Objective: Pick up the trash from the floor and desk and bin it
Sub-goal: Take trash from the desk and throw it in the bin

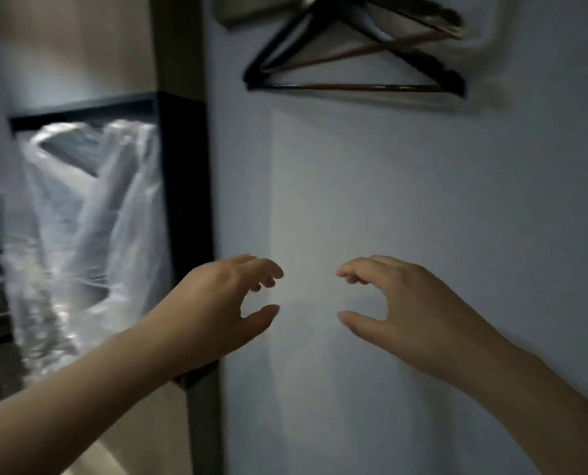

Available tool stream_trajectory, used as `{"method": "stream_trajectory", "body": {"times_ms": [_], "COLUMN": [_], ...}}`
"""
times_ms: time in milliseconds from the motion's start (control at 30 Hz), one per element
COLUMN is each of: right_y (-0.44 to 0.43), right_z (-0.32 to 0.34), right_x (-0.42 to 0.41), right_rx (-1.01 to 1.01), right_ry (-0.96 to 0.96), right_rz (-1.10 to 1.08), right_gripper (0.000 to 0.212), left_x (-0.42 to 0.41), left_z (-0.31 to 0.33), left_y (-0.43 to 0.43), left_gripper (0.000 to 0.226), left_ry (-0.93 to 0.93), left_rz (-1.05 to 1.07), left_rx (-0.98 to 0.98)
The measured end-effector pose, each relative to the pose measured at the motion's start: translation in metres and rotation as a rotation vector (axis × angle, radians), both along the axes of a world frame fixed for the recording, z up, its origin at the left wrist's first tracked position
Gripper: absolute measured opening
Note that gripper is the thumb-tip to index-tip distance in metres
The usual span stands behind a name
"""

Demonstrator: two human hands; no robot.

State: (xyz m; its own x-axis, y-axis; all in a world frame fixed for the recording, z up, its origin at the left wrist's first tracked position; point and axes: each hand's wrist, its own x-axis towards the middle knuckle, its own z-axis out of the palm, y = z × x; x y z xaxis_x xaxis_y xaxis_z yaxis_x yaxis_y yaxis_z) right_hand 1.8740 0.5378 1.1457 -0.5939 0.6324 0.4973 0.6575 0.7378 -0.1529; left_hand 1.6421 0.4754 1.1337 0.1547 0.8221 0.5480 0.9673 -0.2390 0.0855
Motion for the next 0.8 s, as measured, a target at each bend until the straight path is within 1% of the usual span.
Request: {"method": "stream_trajectory", "body": {"times_ms": [167,267,433,633,800], "right_y": [-0.028,-0.048,-0.066,-0.074,-0.061], "right_z": [0.008,0.011,0.011,0.003,-0.007], "right_x": [-0.127,-0.201,-0.308,-0.414,-0.493], "right_rx": [0.034,0.027,0.044,0.046,0.066], "right_ry": [0.0,-0.02,-0.057,-0.056,-0.068], "right_rz": [0.19,0.316,0.484,0.638,0.752], "right_gripper": [0.048,0.049,0.048,0.048,0.05], "left_x": [-0.109,-0.168,-0.245,-0.316,-0.377], "left_z": [0.006,0.006,0.004,-0.007,-0.017], "left_y": [-0.071,-0.112,-0.165,-0.199,-0.204], "left_gripper": [0.047,0.039,0.04,0.042,0.042], "left_ry": [-0.002,-0.012,-0.038,-0.06,-0.041], "left_rz": [0.192,0.306,0.499,0.679,0.801], "left_rx": [0.032,0.028,0.002,0.012,0.01]}}
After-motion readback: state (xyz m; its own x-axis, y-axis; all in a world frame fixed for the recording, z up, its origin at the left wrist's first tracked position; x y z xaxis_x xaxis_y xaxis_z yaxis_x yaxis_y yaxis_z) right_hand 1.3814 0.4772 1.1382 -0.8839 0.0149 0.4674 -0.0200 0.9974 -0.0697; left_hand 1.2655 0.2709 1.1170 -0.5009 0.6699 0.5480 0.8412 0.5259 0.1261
